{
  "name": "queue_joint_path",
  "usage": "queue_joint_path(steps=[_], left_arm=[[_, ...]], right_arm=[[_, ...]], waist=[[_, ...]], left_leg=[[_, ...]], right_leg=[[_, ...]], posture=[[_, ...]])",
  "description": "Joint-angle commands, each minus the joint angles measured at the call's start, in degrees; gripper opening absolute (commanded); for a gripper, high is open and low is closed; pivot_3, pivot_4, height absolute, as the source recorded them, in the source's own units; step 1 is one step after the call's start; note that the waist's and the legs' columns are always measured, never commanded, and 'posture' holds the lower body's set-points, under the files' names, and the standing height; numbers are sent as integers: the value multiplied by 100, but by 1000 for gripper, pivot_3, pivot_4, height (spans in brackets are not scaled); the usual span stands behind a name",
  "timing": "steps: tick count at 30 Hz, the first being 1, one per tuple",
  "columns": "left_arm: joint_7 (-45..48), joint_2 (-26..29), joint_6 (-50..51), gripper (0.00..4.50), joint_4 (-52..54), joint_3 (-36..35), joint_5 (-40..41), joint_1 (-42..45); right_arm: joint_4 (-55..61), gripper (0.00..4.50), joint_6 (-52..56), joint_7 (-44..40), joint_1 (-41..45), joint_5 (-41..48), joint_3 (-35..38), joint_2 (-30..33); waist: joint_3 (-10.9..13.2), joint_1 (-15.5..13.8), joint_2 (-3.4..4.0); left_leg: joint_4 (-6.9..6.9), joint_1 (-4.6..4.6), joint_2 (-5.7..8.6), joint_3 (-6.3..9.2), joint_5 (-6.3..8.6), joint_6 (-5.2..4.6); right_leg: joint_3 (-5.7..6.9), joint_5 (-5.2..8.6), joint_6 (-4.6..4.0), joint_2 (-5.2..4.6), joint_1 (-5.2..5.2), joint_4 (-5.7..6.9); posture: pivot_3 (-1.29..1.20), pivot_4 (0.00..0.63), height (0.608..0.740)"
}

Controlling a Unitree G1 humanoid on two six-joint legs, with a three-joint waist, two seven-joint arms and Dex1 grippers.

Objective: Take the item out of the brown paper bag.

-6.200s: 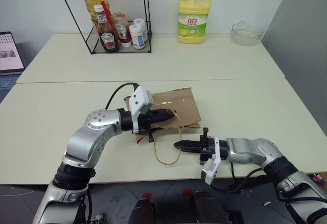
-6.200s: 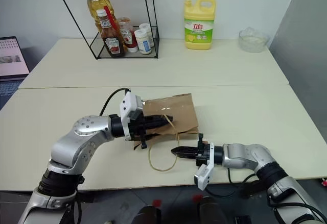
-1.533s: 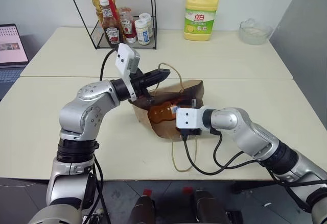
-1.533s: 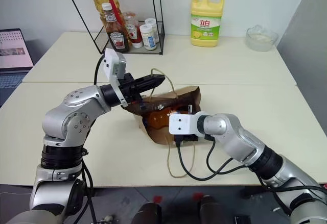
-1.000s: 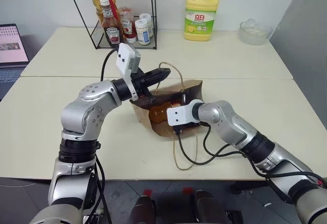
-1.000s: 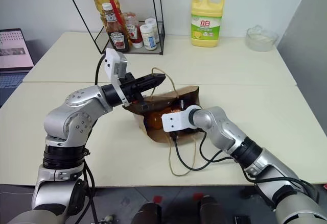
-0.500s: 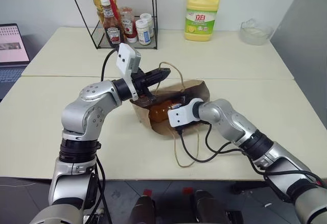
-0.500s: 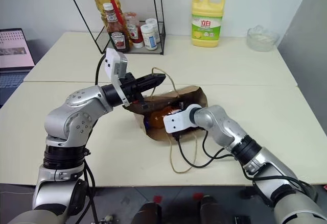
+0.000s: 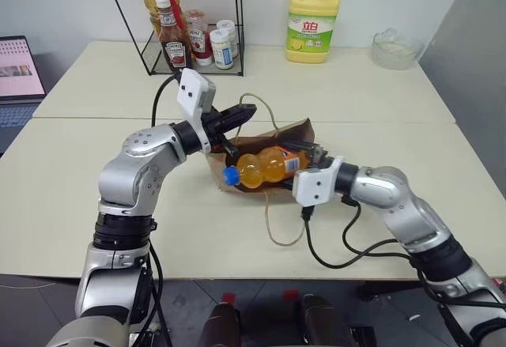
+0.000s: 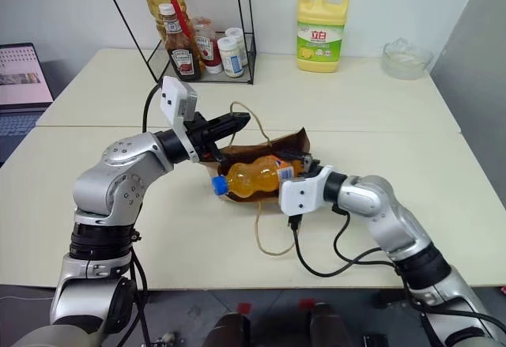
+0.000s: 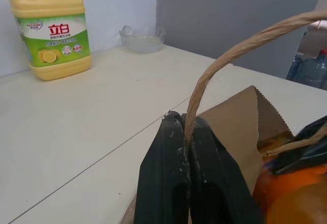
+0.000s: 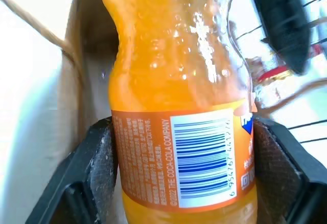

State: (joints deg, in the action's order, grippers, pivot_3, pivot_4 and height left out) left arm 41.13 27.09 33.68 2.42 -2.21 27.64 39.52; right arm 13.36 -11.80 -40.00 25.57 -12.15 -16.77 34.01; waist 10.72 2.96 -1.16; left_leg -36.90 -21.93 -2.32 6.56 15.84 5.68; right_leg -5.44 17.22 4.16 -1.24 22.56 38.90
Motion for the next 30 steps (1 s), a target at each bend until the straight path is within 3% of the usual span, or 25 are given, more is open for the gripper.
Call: queue_joint_path(steps=[1, 7, 11, 16, 27, 28, 30], left_arm=[[54, 15, -152, 0, 56, -27, -50, 111], [81, 42, -158, 0, 102, -65, -60, 44], [72, 11, -154, 0, 122, -49, -60, 30], [93, -51, -199, 0, 22, -2, -103, 133], [95, -95, -201, 0, 71, 2, -123, 109], [86, -91, -196, 0, 84, -4, -122, 104], [70, -78, -184, 0, 114, -22, -116, 85]], right_arm=[[722, 3214, -126, 54, -335, 820, 853, 136], [1377, 3214, 1006, 969, -780, 1121, 2395, -44], [1158, 3214, 2030, 1225, -573, 848, 2739, 85], [-10, 3214, 3567, 392, -267, 457, 2087, 1008], [-876, 3214, 4534, -1364, 516, 971, 1080, 1618], [-945, 3774, 4508, -1379, 540, 932, 1010, 1618], [-1079, 4250, 4347, -1361, 575, 800, 875, 1630]], waist=[[1, 0, -1], [1, -1, -1], [1, -3, -1], [3, 2, 2], [26, 33, 41], [26, 31, 41], [26, 30, 41]], left_leg=[[0, 0, 0, 0, 0, 0], [-3, 2, 1, -1, 0, 0], [-3, 4, 1, -1, 0, 0], [-2, 7, 2, -6, 3, -6], [-2, 1, 3, -15, 9, -17], [-2, 1, 3, -14, 10, -18], [-3, 0, 4, -14, 9, -18]], right_leg=[[-1, 0, 0, 0, -1, -1], [-4, 0, 0, 1, -1, 4], [-5, 0, 0, 1, -3, 5], [-9, 0, 0, 2, -3, 3], [-15, 0, 0, -1, 7, 2], [-14, 0, 0, -1, 6, 1], [-14, 0, 0, -2, 5, 0]], posture=[[0, 150, 740], [0, 150, 740], [0, 150, 740], [0, 150, 740], [0, 150, 740], [0, 150, 740], [0, 150, 740]])
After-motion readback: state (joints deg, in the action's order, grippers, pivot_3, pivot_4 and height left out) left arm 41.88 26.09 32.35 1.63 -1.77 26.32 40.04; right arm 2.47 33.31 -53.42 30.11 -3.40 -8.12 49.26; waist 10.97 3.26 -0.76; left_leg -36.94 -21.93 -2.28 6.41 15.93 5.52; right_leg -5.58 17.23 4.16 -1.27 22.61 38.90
